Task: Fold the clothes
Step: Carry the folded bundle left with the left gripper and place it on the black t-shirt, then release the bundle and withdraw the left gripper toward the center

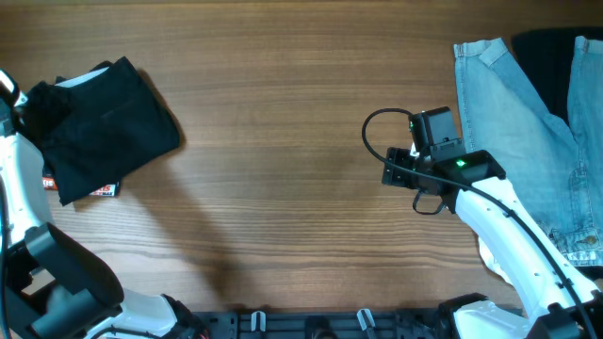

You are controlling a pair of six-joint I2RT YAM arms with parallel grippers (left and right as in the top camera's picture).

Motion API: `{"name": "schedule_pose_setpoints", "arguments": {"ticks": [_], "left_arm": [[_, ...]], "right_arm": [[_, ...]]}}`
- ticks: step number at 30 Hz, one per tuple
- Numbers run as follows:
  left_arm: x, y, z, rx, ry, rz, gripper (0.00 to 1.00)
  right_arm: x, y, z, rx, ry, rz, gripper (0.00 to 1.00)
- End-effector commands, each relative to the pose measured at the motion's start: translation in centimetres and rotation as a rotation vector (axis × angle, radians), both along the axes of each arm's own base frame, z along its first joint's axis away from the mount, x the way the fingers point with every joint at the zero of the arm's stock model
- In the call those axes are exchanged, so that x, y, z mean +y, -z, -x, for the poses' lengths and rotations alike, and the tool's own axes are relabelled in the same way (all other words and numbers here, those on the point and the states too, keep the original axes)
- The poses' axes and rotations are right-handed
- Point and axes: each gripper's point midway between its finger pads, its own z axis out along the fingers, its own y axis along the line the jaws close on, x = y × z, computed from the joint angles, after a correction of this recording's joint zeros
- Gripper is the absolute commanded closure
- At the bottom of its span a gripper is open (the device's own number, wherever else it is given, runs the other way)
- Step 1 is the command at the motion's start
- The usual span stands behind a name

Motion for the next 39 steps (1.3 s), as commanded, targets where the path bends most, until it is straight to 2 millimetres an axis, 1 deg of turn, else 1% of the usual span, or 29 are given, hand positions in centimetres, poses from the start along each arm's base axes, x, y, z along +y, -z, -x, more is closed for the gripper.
{"name": "schedule_pose_setpoints", "arguments": {"ticks": [1,2,4,7,8,9,11,13,14,17,18,20,21,22,24,25,26,27,28,29,30,31,32,33,34,35,36,38,39], "left_arm": [[-0.8,-0.9,-0.4,-0.042,0.021,0.048,0.25],[-0.8,-0.7,-0.4,-0.037,0.021,0.052,0.25],[-0.9,0.7,-0.3,-0.001,0.020,0.076,0.26],[-1.1,4.1,0.0,0.076,0.019,0.130,0.26],[-1.2,6.1,0.3,0.120,0.016,0.160,0.26],[-1.3,7.2,0.4,0.146,0.015,0.177,0.26],[-1.6,10.4,1.1,0.223,0.004,0.221,0.25],[-1.5,11.7,1.7,0.269,-0.011,0.226,0.24],[-1.4,12.0,2.0,0.285,-0.020,0.223,0.22],[-1.1,11.8,2.1,0.284,-0.047,0.216,0.18],[-1.2,11.1,1.9,0.266,-0.044,0.213,0.18],[-1.9,9.0,1.0,0.196,-0.008,0.223,0.17],[-3.3,7.1,0.0,0.135,0.045,0.241,0.16],[-4.7,5.5,-0.8,0.094,0.102,0.241,0.16],[-8.3,3.3,-2.3,0.064,0.232,0.188,0.15],[-10.8,2.8,-3.1,0.062,0.293,0.181,0.15],[-15.0,3.0,-3.9,0.085,0.385,0.183,0.14],[-17.2,3.4,-4.0,0.113,0.428,0.177,0.14],[-19.3,3.9,-4.0,0.145,0.469,0.165,0.13],[-23.5,4.8,-3.3,0.219,0.548,0.128,0.08],[-24.9,5.2,-2.8,0.255,0.575,0.110,0.02],[-27.1,5.9,-1.5,0.323,0.618,0.090,0.00],[-28.6,6.5,0.2,0.394,0.654,0.085,0.00],[-29.7,6.9,1.6,0.451,0.682,0.093,0.00],[-30.5,7.3,3.8,0.538,0.695,0.112,0.00],[-30.7,7.6,6.0,0.625,0.665,0.143,0.00],[-30.4,7.7,7.6,0.688,0.629,0.167,0.00],[-30.2,7.7,9.2,0.755,0.620,0.180,0.00],[-30.1,7.7,10.1,0.789,0.616,0.186,0.00]], "right_arm": [[0.4,-0.5,-0.3,-0.013,-0.021,-0.016,0.28],[0.4,-0.5,-0.3,-0.012,-0.021,-0.019,0.28],[0.4,-0.4,-0.2,-0.008,-0.021,-0.018,0.28],[0.4,-0.4,-0.1,-0.004,-0.022,-0.018,0.28],[0.3,-0.3,0.0,-0.001,-0.021,-0.017,0.28],[0.3,-0.3,0.0,0.000,-0.022,-0.017,0.28],[0.3,-0.3,0.1,0.005,-0.022,-0.015,0.27],[0.2,-0.2,0.3,0.014,-0.023,-0.011,0.27],[0.2,-0.2,0.4,0.016,-0.024,-0.010,0.27],[0.2,-0.2,0.4,0.015,-0.024,-0.010,0.27],[0.2,-0.2,0.3,0.014,-0.024,-0.011,0.24],[0.3,-0.3,0.1,0.005,-0.023,-0.014,0.12],[0.5,-0.4,-0.2,-0.009,-0.025,-0.025,0.03],[0.9,-0.6,-0.5,-0.022,-0.033,-0.046,0.01],[2.6,-1.6,-1.8,-0.082,-0.067,-0.128,0.00],[3.2,-2.2,-2.6,-0.121,-0.081,-0.161,0.00],[3.7,-3.1,-4.0,-0.189,-0.089,-0.182,0.00],[3.8,-3.8,-4.9,-0.234,-0.089,-0.184,0.00],[3.5,-4.6,-6.2,-0.300,-0.071,-0.164,0.00],[2.2,-5.6,-7.7,-0.381,-0.020,-0.100,0.00],[1.5,-6.0,-8.2,-0.408,0.005,-0.071,0.00],[1.0,-6.3,-8.5,-0.429,0.023,-0.048,0.00],[1.0,-6.1,-8.4,-0.420,0.023,-0.046,0.00],[1.3,-5.4,-7.6,-0.376,0.007,-0.056,0.00],[1.8,-4.1,-6.1,-0.291,-0.022,-0.080,0.00],[2.2,-2.4,-3.4,-0.159,-0.049,-0.104,0.00],[2.4,-1.4,-1.6,-0.073,-0.062,-0.121,0.00],[2.7,-0.2,1.0,0.045,-0.064,-0.153,0.00],[2.5,0.4,2.6,0.124,-0.021,-0.162,0.00]]}}
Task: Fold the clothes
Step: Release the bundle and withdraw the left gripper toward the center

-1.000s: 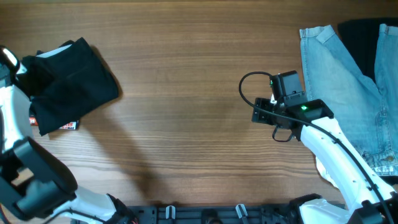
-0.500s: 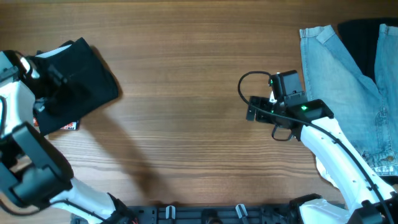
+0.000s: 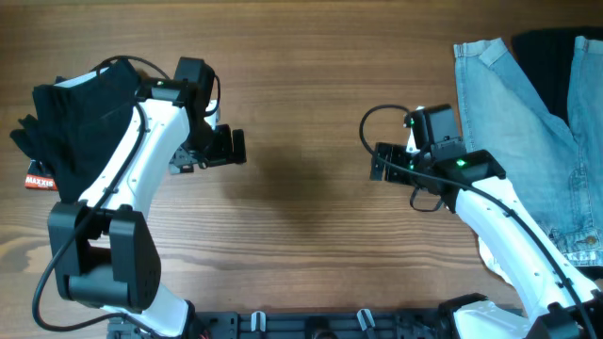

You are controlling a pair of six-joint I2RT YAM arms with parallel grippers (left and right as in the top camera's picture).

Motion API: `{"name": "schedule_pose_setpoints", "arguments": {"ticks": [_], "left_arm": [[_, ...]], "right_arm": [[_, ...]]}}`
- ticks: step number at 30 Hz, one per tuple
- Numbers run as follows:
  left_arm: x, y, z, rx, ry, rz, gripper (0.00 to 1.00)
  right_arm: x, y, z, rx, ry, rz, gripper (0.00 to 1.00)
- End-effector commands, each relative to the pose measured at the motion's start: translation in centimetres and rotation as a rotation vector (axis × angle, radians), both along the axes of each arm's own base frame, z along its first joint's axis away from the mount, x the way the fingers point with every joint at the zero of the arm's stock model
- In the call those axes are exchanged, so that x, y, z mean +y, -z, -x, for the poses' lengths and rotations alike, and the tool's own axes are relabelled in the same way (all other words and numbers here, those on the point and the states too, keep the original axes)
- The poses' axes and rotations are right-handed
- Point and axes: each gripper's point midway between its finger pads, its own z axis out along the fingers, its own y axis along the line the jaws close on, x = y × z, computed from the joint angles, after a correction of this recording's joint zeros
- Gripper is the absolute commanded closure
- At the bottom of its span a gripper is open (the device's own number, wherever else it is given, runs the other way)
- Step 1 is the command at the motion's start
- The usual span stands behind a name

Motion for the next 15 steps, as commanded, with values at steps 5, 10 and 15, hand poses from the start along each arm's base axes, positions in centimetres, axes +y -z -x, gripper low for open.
{"name": "schedule_pose_setpoints", "arguments": {"ticks": [5,10,15], "left_arm": [[0.9,-0.6,4.4,0.092,-0.028,-0.031,0.00],[1.3,-3.7,7.1,-0.207,-0.118,0.029,0.00],[1.4,-11.5,8.0,-0.753,-0.126,0.152,0.00]], "right_arm": [[1.0,-0.2,6.7,0.250,0.031,-0.118,0.00],[-1.4,-7.6,6.6,-0.114,0.096,-0.097,0.00],[-3.9,-13.8,9.5,-0.472,0.121,-0.086,0.00]]}}
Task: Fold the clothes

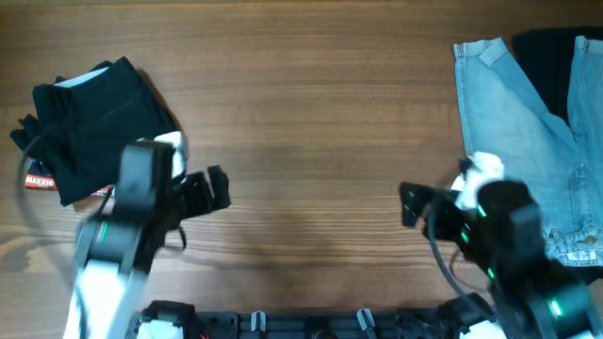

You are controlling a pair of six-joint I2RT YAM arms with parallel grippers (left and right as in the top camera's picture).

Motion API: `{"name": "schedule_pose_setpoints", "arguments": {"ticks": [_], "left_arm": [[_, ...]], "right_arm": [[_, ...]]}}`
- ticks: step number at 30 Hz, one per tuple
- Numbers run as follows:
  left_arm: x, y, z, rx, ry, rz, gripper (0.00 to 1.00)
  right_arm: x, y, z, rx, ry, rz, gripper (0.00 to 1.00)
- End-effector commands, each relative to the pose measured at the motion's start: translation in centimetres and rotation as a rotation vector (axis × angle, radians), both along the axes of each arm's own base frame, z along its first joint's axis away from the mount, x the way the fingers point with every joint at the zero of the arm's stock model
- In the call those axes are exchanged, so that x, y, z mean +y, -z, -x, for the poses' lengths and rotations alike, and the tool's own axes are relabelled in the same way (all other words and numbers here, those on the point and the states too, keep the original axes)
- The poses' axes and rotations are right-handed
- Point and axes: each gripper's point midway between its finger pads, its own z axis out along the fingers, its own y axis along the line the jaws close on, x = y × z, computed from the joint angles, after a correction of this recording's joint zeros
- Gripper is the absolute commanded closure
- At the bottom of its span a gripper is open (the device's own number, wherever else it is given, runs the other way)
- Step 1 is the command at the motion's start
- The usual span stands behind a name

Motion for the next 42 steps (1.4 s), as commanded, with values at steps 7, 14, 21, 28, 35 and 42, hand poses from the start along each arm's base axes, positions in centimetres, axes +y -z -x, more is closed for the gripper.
{"name": "schedule_pose_setpoints", "arguments": {"ticks": [7,14,21,28,35,42], "left_arm": [[0.5,-5.0,2.7,-0.316,-0.022,0.058,0.00],[0.5,-5.0,2.7,-0.316,-0.022,0.058,0.00],[0.5,-5.0,2.7,-0.316,-0.022,0.058,0.00],[0.5,-5.0,2.7,-0.316,-0.022,0.058,0.00],[0.5,-5.0,2.7,-0.316,-0.022,0.058,0.00],[0.5,-5.0,2.7,-0.316,-0.022,0.058,0.00]], "right_arm": [[-0.7,1.4,1.7,0.058,0.122,-0.110,0.00],[-0.7,1.4,1.7,0.064,0.140,-0.129,0.00],[-1.3,1.5,1.6,0.036,0.122,-0.063,0.00],[0.5,1.4,-0.1,-0.498,-0.177,0.066,0.00],[-1.1,-0.6,-1.5,-0.872,-0.173,0.317,0.00],[-1.7,5.1,-3.4,-0.845,-0.161,0.414,0.00]]}}
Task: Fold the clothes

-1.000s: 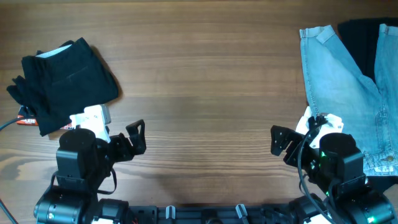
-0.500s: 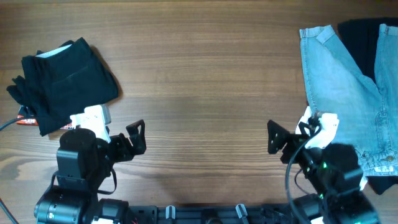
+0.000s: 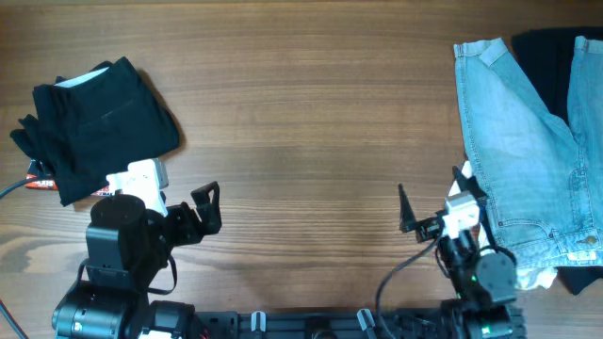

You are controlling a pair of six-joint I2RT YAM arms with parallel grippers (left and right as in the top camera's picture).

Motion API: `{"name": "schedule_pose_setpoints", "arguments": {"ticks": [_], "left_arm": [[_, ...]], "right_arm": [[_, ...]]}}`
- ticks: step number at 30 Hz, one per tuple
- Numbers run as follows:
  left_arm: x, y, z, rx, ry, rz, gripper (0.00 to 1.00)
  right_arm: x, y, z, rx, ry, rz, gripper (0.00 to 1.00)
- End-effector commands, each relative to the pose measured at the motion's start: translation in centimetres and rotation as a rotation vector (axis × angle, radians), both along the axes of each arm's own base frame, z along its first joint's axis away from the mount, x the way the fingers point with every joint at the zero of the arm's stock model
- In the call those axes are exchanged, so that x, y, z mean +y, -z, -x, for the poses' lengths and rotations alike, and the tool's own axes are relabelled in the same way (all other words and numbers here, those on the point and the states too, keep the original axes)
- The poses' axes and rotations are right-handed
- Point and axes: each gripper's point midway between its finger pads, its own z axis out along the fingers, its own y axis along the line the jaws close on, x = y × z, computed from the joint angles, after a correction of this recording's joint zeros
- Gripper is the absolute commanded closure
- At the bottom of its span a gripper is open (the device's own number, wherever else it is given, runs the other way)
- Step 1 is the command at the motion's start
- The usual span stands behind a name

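Note:
A folded black garment [image 3: 94,127] lies at the table's far left. Light blue denim jeans [image 3: 518,141] are spread flat at the right edge, partly over a dark garment [image 3: 565,56] in the far right corner. My left gripper [image 3: 207,209] is drawn back near the front edge, right of the black garment, open and holding nothing. Pulled back at the front right, my right gripper [image 3: 405,212] is just left of the jeans' lower part, open and empty.
A small red-labelled tag [image 3: 38,179] pokes out from under the black garment's front edge. The wooden table [image 3: 301,113] stretches between the two piles. Both arm bases stand along the front edge.
Both arms have drawn further back toward the front edge and sit lower in view. The garments have not moved.
At first the left arm was at the far left edge by the black garment, and the right gripper hovered left of the jeans. Then the left gripper stood right of the folded garment. After that both arms were pulled toward the front, where they now rest.

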Motion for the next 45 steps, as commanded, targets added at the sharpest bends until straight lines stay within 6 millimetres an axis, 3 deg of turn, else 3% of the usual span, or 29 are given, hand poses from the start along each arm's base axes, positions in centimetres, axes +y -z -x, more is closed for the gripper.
{"name": "schedule_pose_setpoints", "arguments": {"ticks": [1,5,6,7,8,33,37,39,42,44,45], "left_arm": [[0.1,0.1,0.0,0.000,-0.011,0.001,0.00],[0.1,0.1,0.0,0.000,-0.011,0.001,0.00],[0.1,0.1,0.0,0.000,-0.011,0.001,0.00],[0.1,0.1,0.0,0.000,-0.011,0.001,0.00],[0.1,0.1,0.0,0.000,-0.011,0.001,0.00],[0.1,0.1,0.1,0.000,-0.011,0.001,0.00],[2.3,1.9,1.7,0.026,-0.105,-0.030,0.00],[3.2,3.6,1.2,-0.072,-0.150,-0.017,0.00],[2.7,6.3,-0.5,-0.258,-0.132,0.026,0.00],[2.5,6.4,-1.7,-0.424,-0.112,0.031,0.00],[1.9,5.4,-2.2,-0.547,-0.050,-0.011,0.00]], "right_arm": [[-1.1,-0.7,-0.2,-0.031,0.061,-0.001,0.00],[-2.0,-3.2,-0.2,-0.152,0.087,0.066,0.00],[-1.9,-2.8,-0.2,-0.142,0.083,0.090,0.00],[-1.9,-1.1,-0.3,-0.069,0.079,0.084,0.00],[-2.2,-0.6,-0.4,-0.030,0.097,0.010,0.00],[-2.1,-0.7,-0.4,-0.037,0.091,0.023,0.00],[-2.1,-0.7,-0.4,-0.037,0.091,0.023,0.00],[-2.1,-0.7,-0.4,-0.037,0.091,0.023,0.00],[-2.1,-0.7,-0.4,-0.037,0.091,0.023,0.00],[-2.1,-0.7,-0.4,-0.037,0.091,0.023,0.00],[-2.1,-0.7,-0.4,-0.037,0.091,0.023,0.00]]}}
